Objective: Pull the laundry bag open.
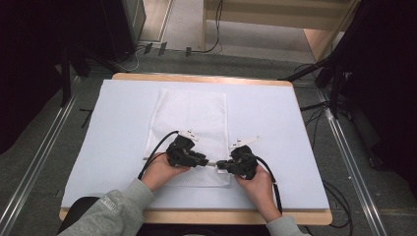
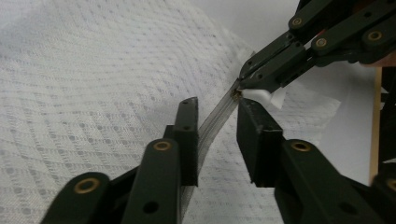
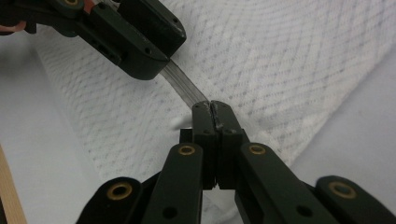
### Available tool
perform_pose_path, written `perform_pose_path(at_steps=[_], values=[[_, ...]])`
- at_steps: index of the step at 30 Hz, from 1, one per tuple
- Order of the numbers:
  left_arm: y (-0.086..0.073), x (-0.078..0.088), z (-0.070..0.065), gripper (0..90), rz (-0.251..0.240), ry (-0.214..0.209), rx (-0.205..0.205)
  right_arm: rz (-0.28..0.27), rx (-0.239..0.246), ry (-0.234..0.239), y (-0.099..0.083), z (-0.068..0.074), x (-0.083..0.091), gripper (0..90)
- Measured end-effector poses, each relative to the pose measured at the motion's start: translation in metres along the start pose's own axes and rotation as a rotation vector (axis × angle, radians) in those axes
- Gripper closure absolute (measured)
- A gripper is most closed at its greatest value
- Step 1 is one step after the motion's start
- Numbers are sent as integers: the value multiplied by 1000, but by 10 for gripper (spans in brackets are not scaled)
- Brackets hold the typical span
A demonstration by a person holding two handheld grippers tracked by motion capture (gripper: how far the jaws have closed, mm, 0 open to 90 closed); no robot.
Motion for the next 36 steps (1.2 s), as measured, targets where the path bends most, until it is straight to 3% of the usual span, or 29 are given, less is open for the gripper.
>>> perform_pose_path(at_steps=[4,10,15,24,36], values=[[1,2,-1,642,-10,4,-1,-31,7,3,3,1,3,900],[3,0,-2,646,-9,-5,0,-39,-10,-20,2,-5,11,900],[4,-3,-3,670,-5,-12,18,-21,-13,-34,0,-9,11,900],[6,-11,-5,742,12,-15,15,9,-8,-55,-1,-9,5,900],[5,-20,-6,759,31,-19,14,-22,25,-57,-5,-7,2,900]])
Point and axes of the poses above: each handheld gripper's, and its own axes: x roughly backward along the jaws, y roughly out of its top, z roughly to its left, the point moved 1 cm from there along -x, roughly forward along the jaws, and after that the axes turned 4 degrees about z, right-handed, at the moved point
